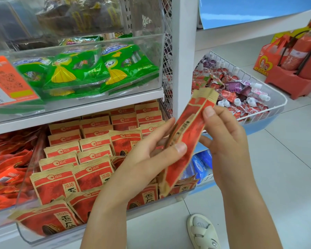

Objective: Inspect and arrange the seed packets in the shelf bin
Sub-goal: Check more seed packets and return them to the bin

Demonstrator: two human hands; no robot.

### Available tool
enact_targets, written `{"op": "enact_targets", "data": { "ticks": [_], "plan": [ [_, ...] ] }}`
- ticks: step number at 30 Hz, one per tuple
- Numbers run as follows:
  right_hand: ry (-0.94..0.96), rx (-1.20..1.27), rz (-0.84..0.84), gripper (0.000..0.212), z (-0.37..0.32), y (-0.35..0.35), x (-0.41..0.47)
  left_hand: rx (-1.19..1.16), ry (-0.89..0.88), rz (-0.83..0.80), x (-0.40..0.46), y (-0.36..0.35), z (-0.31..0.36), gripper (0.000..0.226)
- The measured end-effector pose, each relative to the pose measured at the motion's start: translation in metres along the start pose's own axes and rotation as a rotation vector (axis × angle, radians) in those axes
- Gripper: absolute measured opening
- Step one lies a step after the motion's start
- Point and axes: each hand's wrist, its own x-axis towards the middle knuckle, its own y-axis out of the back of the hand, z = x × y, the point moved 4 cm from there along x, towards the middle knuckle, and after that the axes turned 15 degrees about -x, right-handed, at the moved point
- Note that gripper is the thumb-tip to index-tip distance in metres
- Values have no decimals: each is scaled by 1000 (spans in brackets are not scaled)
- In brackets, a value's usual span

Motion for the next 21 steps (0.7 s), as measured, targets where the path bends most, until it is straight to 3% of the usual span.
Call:
{"op": "enact_targets", "data": {
  "ticks": [5,10,14,21],
  "plan": [
    [-72,80,173,15,2,17,5,91,32,-46,-2,12,-11,79],
    [-101,109,187,21,2,15,2,219,48,-85,3,-3,-18,77],
    [-138,132,170,26,1,13,0,164,20,-13,5,-3,-16,72],
    [-122,42,207,25,5,11,-1,144,31,-62,6,-18,-19,83]
  ]
}}
